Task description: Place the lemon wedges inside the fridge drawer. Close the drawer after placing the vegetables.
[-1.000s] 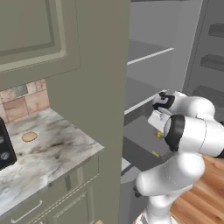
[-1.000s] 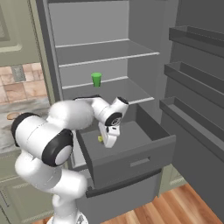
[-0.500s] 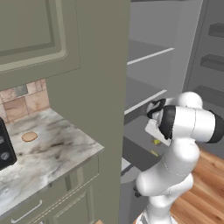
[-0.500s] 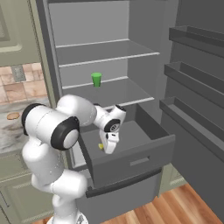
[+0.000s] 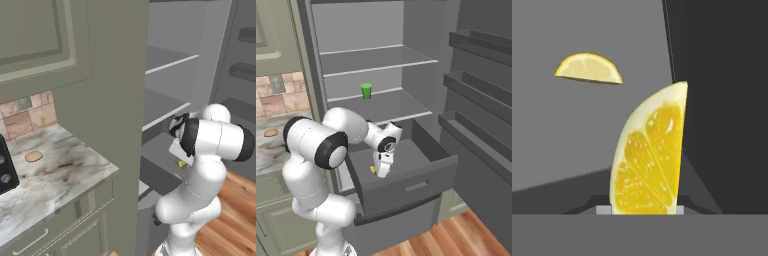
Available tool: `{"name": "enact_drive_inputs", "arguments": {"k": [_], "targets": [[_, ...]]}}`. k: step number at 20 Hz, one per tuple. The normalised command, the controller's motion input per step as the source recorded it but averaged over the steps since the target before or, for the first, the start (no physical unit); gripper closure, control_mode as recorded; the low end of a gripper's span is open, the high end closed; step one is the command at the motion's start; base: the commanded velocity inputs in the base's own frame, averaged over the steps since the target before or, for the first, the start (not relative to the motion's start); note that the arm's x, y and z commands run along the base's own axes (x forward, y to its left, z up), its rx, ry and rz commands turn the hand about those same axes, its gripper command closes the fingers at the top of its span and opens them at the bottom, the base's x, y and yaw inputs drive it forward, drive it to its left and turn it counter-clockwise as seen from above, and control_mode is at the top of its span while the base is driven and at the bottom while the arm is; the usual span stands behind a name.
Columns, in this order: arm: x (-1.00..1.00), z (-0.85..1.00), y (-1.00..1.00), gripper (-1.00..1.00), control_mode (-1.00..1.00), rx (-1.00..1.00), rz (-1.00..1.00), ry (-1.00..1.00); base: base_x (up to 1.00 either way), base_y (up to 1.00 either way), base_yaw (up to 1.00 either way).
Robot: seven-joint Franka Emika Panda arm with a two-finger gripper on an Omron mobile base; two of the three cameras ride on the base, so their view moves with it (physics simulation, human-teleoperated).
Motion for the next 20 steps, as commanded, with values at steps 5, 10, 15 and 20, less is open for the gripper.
{"name": "enact_drive_inputs", "arguments": {"k": [5,10,15,20], "targets": [[-0.43,-0.36,-0.40,1.00,-1.00,0.00,0.00,0.00,0.00,0.00,0.00],[0.55,0.47,0.01,1.00,-1.00,0.00,0.00,0.02,0.00,0.00,0.00],[0.59,-0.01,0.04,1.00,-1.00,0.00,0.00,0.00,0.00,0.00,0.00],[0.13,-0.65,0.00,1.00,-1.00,0.00,0.00,-0.02,0.00,0.00,0.00]]}}
